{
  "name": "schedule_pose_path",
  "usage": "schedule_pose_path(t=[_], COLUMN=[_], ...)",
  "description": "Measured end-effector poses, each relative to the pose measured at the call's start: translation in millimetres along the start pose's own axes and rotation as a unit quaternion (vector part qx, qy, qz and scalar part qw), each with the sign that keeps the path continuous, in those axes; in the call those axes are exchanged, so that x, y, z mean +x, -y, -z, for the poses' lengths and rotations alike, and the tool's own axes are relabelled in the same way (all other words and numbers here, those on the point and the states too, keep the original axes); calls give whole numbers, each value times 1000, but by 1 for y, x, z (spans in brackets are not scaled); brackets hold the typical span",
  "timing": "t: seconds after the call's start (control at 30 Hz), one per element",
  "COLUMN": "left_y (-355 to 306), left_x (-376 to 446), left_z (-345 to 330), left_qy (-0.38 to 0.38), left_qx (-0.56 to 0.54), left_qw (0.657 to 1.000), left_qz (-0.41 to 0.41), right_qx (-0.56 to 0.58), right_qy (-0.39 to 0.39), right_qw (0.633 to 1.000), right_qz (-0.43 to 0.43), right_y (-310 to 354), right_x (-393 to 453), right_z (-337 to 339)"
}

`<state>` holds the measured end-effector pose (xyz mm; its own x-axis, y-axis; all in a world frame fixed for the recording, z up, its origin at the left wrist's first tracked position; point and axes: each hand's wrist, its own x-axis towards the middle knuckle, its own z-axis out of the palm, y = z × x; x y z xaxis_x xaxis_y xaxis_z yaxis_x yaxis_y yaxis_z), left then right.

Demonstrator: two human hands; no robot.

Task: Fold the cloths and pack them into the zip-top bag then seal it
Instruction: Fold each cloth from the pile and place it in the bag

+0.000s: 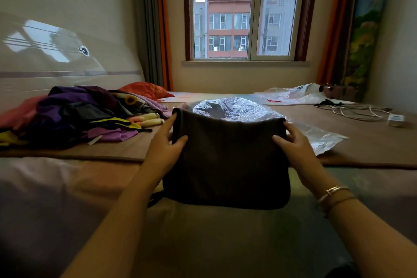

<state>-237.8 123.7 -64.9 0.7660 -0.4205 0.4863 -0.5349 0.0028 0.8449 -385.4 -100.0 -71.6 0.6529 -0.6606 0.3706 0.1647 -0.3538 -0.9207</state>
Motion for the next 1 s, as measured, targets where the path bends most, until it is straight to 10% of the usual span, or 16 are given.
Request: schedule_pose_path(t=[0.27,0.73,1.0], left_y=[-15,-34,-18], left_x=[-24,-39,-27], left_z=[-48,-53,-51], left_qy=[141,158,89], left_qx=[67,-114,-156], left_qw=[987,981,982], left_qz=[-43,19,61], right_qx=[-99,-268,-35], right_qy=[123,16,150], right_qw=[972,926,982], right_qz=[175,265,105], right_y=[27,26,37], right_x=[-34,-39,-36], right_z=[-66,-71,-54])
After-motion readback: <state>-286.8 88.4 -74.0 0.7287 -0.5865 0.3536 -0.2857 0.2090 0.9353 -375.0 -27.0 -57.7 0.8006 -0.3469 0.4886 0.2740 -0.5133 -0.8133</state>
